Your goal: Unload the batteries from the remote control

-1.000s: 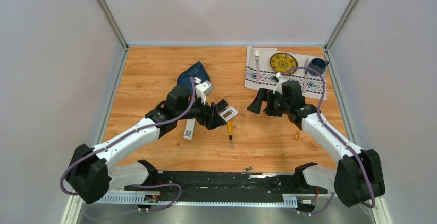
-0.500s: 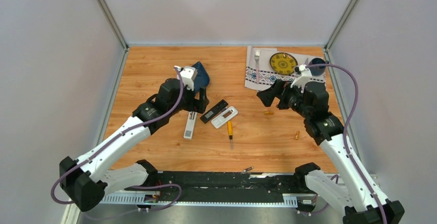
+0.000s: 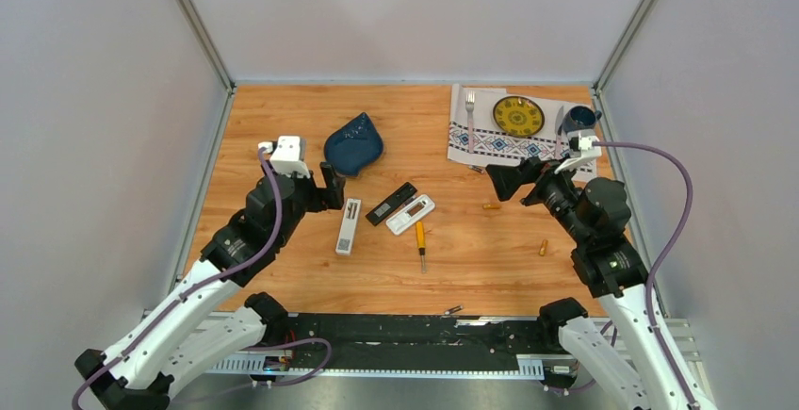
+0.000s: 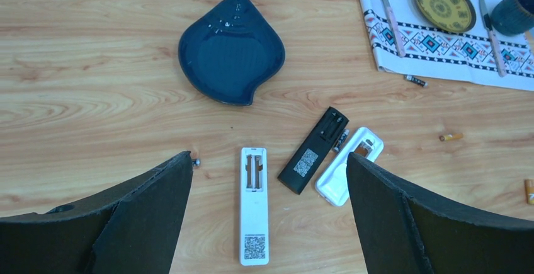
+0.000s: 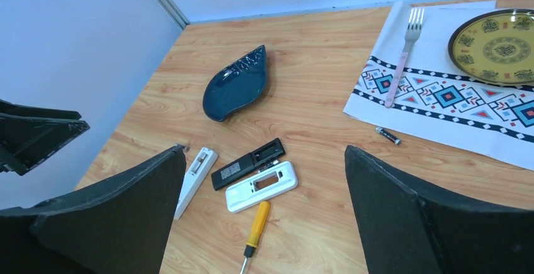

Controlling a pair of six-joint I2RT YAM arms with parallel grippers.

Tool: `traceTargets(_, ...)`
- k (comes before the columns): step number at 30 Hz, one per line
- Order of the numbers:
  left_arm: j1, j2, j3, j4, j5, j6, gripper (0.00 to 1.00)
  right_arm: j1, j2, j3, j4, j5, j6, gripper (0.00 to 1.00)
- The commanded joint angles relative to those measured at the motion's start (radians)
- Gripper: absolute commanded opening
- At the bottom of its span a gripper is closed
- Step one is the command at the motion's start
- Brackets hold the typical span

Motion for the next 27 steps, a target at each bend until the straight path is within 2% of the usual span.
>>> traceTargets(1, 0.001, -0.068, -0.004, 0.034, -0.034, 0.018, 0.97, -0.003, -0.058, -0.049, 0.123, 0.044, -0.073, 1.0)
traceTargets(10, 0.001, -0.177, -0.071, 0.133, -0.048, 0.077, 0.98, -0.003, -0.14, -0.113, 0.183, 0.074, -0.145, 1.0)
traceTargets(20, 0.0, -0.327, -0.257, 0.327, -0.071, 0.084, 0.99, -0.003, -0.199, -0.199, 0.29, 0.099, -0.165, 1.0)
traceTargets(27, 0.001, -0.399, -0.323, 0.35, -0.071, 0.1, 0.99, -0.003, -0.205, -0.213, 0.296, 0.102, -0.171, 1.0)
